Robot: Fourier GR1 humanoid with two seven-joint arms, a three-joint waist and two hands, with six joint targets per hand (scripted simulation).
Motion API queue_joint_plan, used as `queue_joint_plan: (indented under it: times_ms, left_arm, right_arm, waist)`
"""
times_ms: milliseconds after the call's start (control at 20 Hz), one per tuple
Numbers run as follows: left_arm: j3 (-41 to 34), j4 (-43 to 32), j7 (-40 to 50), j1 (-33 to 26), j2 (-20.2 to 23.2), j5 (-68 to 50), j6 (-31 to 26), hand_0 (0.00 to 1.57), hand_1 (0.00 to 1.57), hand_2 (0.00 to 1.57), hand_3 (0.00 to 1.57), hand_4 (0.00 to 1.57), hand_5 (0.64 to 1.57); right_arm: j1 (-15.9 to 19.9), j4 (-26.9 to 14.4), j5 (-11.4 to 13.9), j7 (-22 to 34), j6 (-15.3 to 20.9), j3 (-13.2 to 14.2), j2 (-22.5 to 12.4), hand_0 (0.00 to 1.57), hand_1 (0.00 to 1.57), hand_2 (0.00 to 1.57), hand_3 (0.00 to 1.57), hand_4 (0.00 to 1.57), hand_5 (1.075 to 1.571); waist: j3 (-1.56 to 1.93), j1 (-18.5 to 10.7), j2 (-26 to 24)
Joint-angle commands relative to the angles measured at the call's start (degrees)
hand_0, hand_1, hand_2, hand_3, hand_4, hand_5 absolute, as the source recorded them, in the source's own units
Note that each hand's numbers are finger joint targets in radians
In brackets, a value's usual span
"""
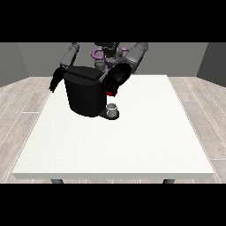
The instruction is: Insert the coffee pod into the coffee machine and close the lid
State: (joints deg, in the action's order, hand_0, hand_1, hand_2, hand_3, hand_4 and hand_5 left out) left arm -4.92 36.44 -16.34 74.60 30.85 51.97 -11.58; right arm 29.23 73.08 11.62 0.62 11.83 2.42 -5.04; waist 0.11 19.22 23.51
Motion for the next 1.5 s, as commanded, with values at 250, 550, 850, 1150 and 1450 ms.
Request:
queue_joint_plan:
  times_ms: [250,550,850,1150,1450]
  left_arm:
    - [-0.1,-0.6,-2.0,-0.8,1.1,1.1,1.1,0.00,0.00,0.53,0.44,0.00,1.571]
    - [0.1,-1.8,-0.7,-4.0,-1.3,1.1,0.4,0.00,0.00,0.30,0.20,0.00,1.571]
    - [0.8,-0.5,2.9,-10.0,-9.7,-0.9,-1.6,0.00,0.00,0.00,0.00,0.00,1.571]
    - [-8.4,-0.1,-1.5,-17.0,-15.7,-12.7,-1.2,0.00,0.00,0.15,0.00,0.00,1.571]
    - [-20.0,-2.2,-4.4,-27.9,-24.3,-27.5,-3.2,0.00,0.00,0.00,0.00,0.00,1.571]
  right_arm:
    - [-2.0,-1.0,-0.9,-1.4,-0.2,1.0,0.0,0.00,0.00,0.00,0.00,0.15,1.571]
    - [-3.6,-0.7,-2.4,0.4,-1.4,1.2,0.5,0.00,0.00,0.00,0.00,0.00,1.571]
    - [-9.4,-5.0,-1.8,-1.7,0.5,1.7,1.9,0.00,0.00,0.00,0.00,0.00,1.571]
    - [-15.4,-4.2,-2.3,-2.6,0.3,1.5,2.4,0.00,0.00,0.00,0.00,0.00,1.571]
    - [-19.3,-2.3,-5.3,-4.8,-3.3,2.2,1.7,0.00,0.00,0.00,0.00,0.00,1.571]
  waist:
    - [-0.09,-1.2,-1.7]
    - [-0.09,-3.1,-6.2]
    - [-0.08,-8.9,-15.1]
    - [-0.24,-12.4,-22.5]
    - [-0.31,-18.2,-32.0]
